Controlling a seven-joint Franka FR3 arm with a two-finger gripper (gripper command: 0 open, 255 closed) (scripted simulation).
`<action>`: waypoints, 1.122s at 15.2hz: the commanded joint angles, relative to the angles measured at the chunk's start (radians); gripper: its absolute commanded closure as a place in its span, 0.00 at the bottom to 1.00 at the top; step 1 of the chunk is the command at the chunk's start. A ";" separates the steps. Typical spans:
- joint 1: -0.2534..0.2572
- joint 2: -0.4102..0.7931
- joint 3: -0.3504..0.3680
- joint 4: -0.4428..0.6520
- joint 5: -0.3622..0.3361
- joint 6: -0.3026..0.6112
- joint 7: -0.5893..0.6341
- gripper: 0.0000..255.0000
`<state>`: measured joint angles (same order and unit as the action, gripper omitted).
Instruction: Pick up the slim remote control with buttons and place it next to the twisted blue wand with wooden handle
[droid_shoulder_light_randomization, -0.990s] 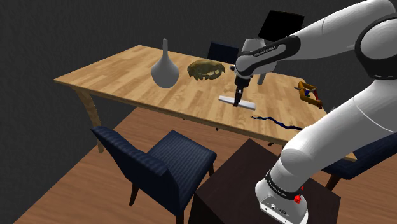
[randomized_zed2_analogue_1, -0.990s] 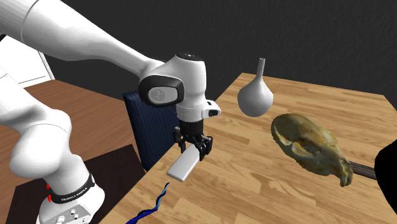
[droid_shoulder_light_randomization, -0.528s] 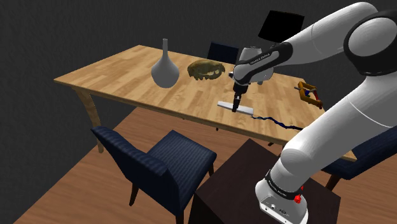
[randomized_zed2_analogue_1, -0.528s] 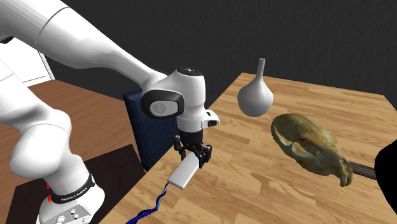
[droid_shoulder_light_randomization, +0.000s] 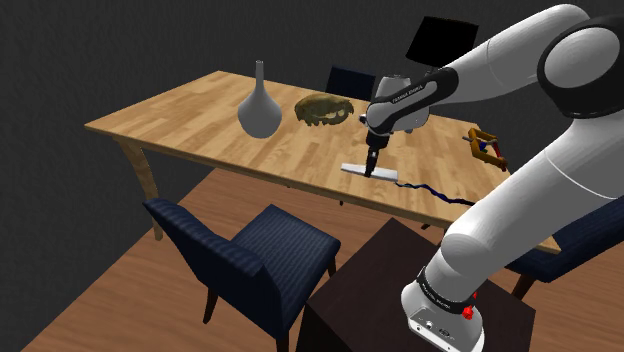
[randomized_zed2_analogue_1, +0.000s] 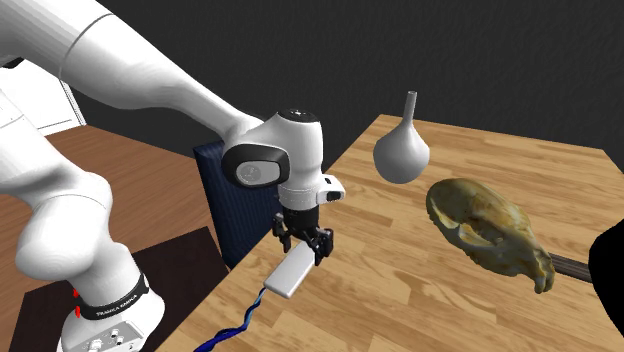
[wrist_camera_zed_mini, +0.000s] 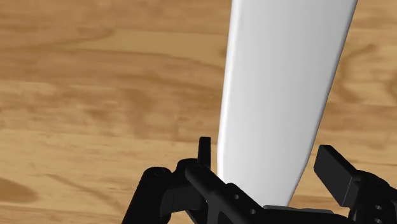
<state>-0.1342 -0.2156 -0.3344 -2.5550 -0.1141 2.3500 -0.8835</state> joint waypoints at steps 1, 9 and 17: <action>0.000 0.000 0.000 0.000 0.000 0.000 0.000 0.00; -0.004 -0.086 0.016 0.061 -0.015 -0.146 0.015 0.00; -0.004 -0.086 0.017 0.061 -0.015 -0.146 0.015 0.00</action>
